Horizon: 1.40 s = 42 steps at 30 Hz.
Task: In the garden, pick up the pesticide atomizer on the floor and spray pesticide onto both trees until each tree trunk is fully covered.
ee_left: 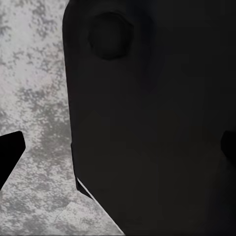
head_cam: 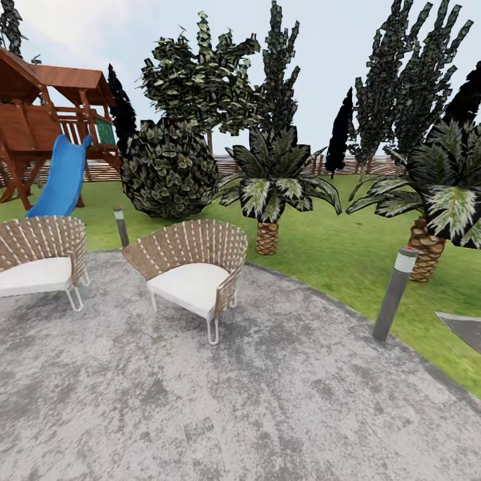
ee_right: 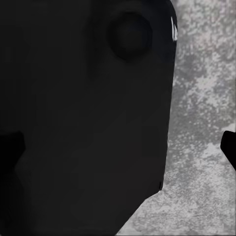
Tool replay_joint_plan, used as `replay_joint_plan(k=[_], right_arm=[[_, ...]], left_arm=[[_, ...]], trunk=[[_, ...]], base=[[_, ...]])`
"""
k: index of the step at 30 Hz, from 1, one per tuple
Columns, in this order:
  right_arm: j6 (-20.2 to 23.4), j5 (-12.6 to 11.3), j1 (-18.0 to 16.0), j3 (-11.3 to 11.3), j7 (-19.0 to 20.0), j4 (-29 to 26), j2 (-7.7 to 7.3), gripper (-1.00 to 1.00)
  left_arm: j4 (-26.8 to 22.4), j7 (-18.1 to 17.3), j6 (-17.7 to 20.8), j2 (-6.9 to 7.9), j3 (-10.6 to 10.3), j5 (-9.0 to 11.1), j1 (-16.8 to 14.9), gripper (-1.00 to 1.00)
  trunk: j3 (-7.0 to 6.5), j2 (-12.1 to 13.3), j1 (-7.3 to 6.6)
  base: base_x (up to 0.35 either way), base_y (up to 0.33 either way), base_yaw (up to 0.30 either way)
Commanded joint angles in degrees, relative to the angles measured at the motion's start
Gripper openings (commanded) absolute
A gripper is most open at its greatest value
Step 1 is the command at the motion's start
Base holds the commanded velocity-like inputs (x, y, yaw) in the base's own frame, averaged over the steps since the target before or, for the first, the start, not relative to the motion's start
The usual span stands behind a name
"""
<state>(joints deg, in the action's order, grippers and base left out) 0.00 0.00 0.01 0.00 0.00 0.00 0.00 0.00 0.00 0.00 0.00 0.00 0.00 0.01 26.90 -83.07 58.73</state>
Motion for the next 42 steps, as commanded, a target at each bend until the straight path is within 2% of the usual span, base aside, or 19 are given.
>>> replay_joint_plan(k=[1,8,14,18,21,22,27,30,33,37,40,41,42], right_arm=[[0.09,0.10,-0.18,-0.07,-0.18,-0.33,0.33,1.00],[0.09,0.11,-0.69,0.00,-0.18,-1.59,1.81,1.00],[0.09,0.01,-1.22,0.00,-0.24,-3.53,2.09,1.00],[-0.90,0.17,-1.24,-0.15,-0.25,-4.70,1.89,1.00],[-1.87,0.26,-1.24,-0.16,-0.34,-5.67,0.91,1.00],[-21.62,0.26,-1.25,-0.18,-0.34,-17.00,-0.99,1.00],[-22.38,0.20,-1.30,-0.30,-0.35,-24.75,-1.71,1.00],[-22.37,0.19,-1.64,-0.34,-0.30,-29.05,-2.37,1.00],[-22.34,0.20,-2.68,-0.35,-0.16,-33.13,-3.12,1.00],[-22.40,0.44,-3.11,-0.26,0.10,-34.30,-3.46,1.00],[-22.41,0.51,-3.16,-0.27,-0.15,-34.32,-3.81,1.00],[-22.46,0.52,-3.17,-0.27,-0.23,-34.32,-3.91,1.00],[-22.48,0.52,-3.17,-0.27,-0.24,-34.34,-3.93,1.00]], left_arm=[[-0.26,0.09,-0.09,-0.09,0.09,0.26,-0.01,1.00],[-0.45,0.09,-0.09,-0.17,0.14,0.21,-0.01,1.00],[-0.61,0.09,-0.09,-0.18,0.26,0.18,-0.01,1.00],[-1.59,0.14,-1.06,0.37,0.14,0.10,-0.32,1.00],[-2.57,0.22,-2.03,1.34,0.48,0.71,-1.32,1.00],[-14.74,0.20,-5.48,3.51,0.46,0.74,-4.84,1.00],[-18.03,-0.23,-7.39,3.61,0.38,0.78,-8.36,1.00],[-18.50,-0.55,-7.93,3.19,0.25,0.62,-10.88,1.00],[-18.65,-0.71,-8.29,3.45,0.27,0.78,-13.79,1.00],[-18.69,-0.42,-8.86,3.75,0.52,0.79,-14.62,1.00],[-18.57,0.15,-12.31,4.23,0.65,0.82,-14.48,1.00],[-18.49,0.41,-14.88,4.31,1.54,0.80,-14.50,1.00],[-18.48,0.51,-15.40,4.31,2.18,0.80,-14.50,1.00]], trunk=[[0.03,-0.01,0.00],[0.03,-0.01,0.00],[0.03,-0.01,0.00],[0.03,-0.01,0.00],[0.03,-0.01,0.00],[0.03,-0.01,0.00],[0.03,-0.01,0.00],[0.03,-0.01,0.00],[0.03,-0.01,0.00],[0.03,-0.01,0.00],[0.03,-0.01,0.00],[0.03,-0.01,0.00],[0.03,-0.01,0.00]], base=[[0.000,0.000,0.000],[0.000,0.000,0.000],[0.000,0.000,0.000],[0.000,0.000,0.000],[0.000,0.000,0.000],[0.000,0.000,0.000],[0.000,0.000,0.000],[0.000,0.000,0.000],[0.000,0.000,0.000],[0.000,0.000,0.000],[-0.177,-0.092,0.007],[-0.255,-0.150,0.179],[-0.262,-0.155,0.213]])
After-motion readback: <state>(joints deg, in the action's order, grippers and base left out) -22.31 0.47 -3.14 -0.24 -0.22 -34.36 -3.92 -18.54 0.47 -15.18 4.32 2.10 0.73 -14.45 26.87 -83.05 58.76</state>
